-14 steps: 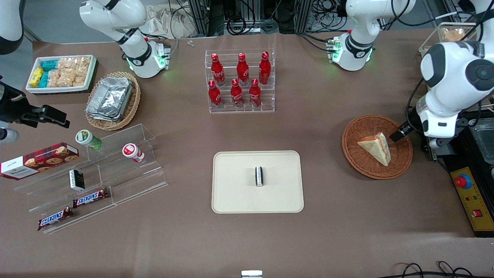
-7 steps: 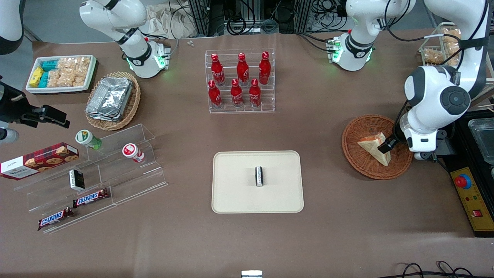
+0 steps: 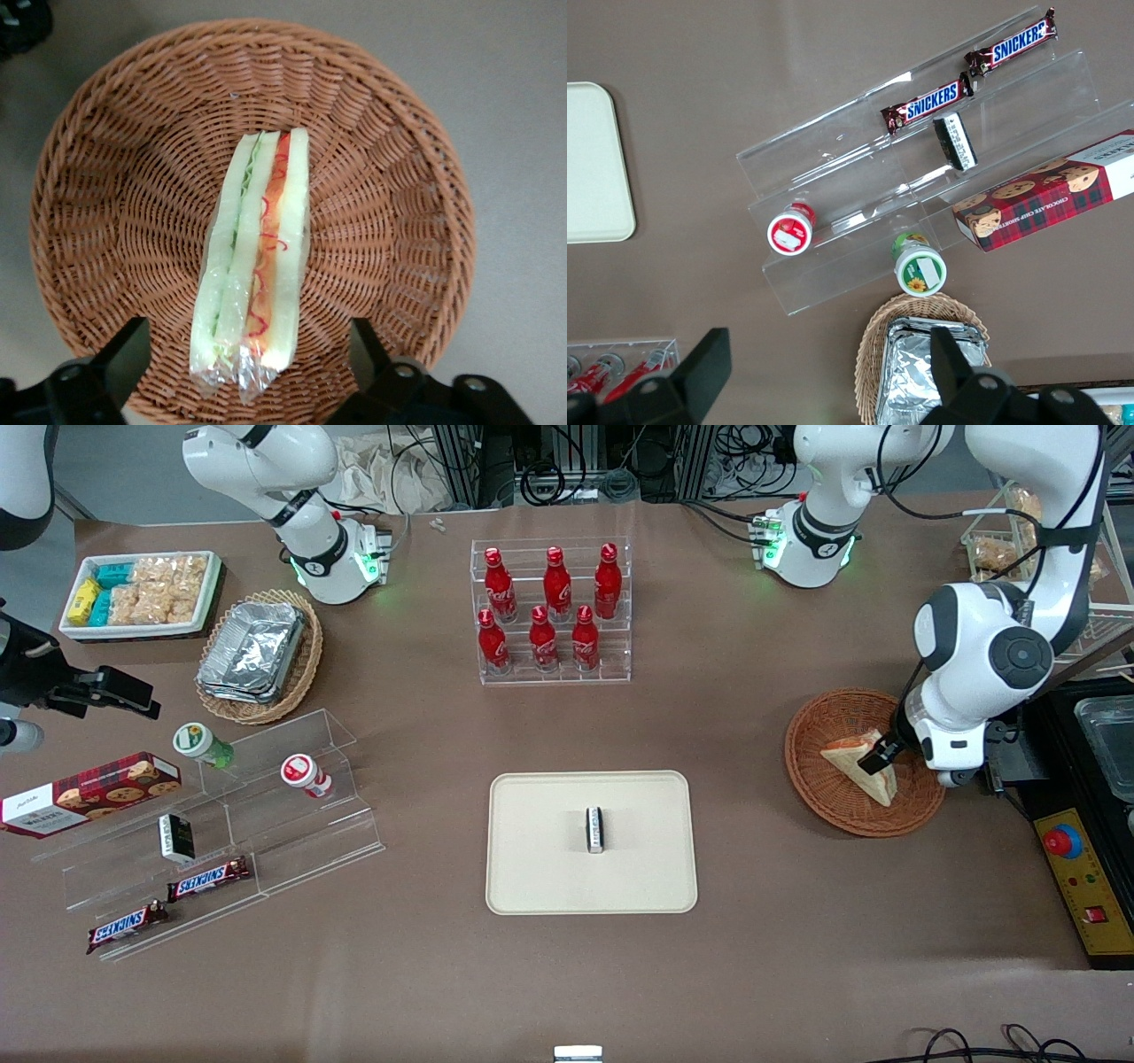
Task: Place sandwich from basket to tray
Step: 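Lower the open left gripper over the wrapped sandwich in the basket, then close the left gripper on the sandwich's wrapped edge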
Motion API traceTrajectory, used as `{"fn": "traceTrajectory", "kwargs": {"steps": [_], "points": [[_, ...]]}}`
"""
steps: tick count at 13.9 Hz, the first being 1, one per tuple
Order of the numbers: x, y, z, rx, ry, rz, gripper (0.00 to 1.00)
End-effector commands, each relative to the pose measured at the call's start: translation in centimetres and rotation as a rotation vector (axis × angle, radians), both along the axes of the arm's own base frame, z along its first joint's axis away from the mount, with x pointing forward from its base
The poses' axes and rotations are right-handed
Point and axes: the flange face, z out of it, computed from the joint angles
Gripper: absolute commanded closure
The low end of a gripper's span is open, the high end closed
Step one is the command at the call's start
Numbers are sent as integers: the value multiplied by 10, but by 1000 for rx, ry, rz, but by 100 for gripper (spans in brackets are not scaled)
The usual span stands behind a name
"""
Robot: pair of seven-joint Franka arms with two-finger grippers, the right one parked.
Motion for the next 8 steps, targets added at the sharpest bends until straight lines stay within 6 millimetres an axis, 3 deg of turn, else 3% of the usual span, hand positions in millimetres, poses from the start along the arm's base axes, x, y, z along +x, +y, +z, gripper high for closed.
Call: {"fn": "traceTrajectory", "kwargs": {"steps": [1, 5, 6, 7, 8], "points": [[-15, 2, -18, 9, -40, 21, 0], [-17, 10, -32, 6, -49, 35, 0], [-18, 11, -37, 5, -43, 39, 8], [-17, 11, -37, 5, -46, 39, 40], [-17, 11, -36, 4, -46, 39, 79]]}}
